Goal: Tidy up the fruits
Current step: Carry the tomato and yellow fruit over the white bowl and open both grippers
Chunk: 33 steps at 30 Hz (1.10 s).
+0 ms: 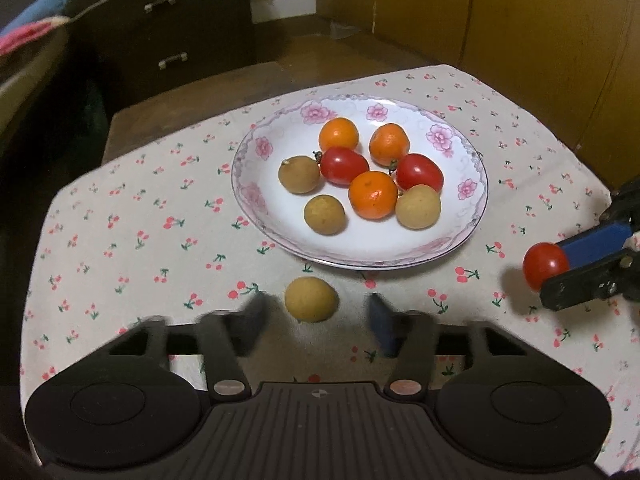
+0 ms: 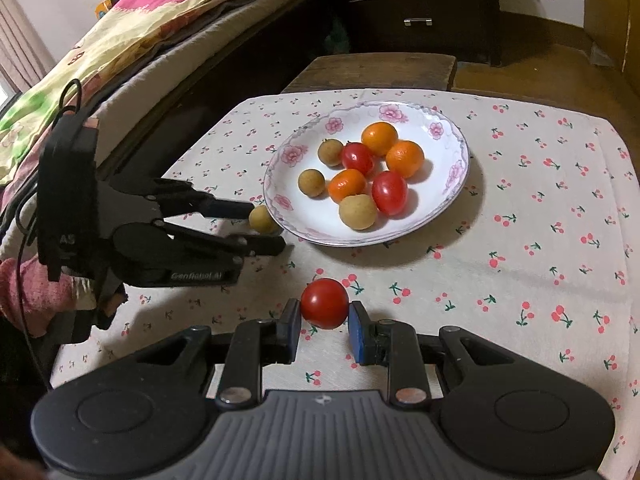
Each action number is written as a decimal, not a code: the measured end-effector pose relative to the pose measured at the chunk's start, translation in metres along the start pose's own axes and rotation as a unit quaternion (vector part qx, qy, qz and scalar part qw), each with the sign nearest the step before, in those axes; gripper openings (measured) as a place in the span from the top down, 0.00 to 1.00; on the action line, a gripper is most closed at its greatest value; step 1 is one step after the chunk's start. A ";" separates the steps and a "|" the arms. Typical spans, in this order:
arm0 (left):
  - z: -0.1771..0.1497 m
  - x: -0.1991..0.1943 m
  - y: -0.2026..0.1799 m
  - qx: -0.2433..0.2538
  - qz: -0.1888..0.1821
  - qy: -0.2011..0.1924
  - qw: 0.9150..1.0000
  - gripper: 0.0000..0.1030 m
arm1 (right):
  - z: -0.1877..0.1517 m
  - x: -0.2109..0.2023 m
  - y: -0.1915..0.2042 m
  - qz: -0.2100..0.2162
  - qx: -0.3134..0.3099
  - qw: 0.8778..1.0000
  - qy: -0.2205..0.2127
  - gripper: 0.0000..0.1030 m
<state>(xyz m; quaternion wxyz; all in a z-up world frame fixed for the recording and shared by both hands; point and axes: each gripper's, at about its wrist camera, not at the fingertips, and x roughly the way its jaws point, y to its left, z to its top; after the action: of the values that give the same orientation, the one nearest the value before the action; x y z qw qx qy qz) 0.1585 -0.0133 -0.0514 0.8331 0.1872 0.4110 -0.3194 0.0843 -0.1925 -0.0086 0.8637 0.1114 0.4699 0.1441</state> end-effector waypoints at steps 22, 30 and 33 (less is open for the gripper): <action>0.010 -0.045 -0.008 -0.051 0.009 -0.040 0.998 0.66 | 0.018 -0.007 0.001 -0.008 -0.005 1.000 -0.026 0.74; 0.042 -0.035 -0.015 -0.050 0.011 -0.056 0.997 0.66 | 0.054 -0.001 -0.007 -0.023 -0.001 0.998 -0.054 0.74; 0.048 -0.025 -0.019 -0.044 0.015 -0.050 0.998 0.66 | 0.061 0.006 -0.013 -0.032 -0.003 0.998 -0.051 0.74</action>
<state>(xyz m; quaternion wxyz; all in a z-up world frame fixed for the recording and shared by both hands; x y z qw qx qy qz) 0.1617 -0.0451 -0.0038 0.8648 0.1402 0.3799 -0.2969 0.1405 -0.2061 0.0152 0.8911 0.1008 0.4282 0.1117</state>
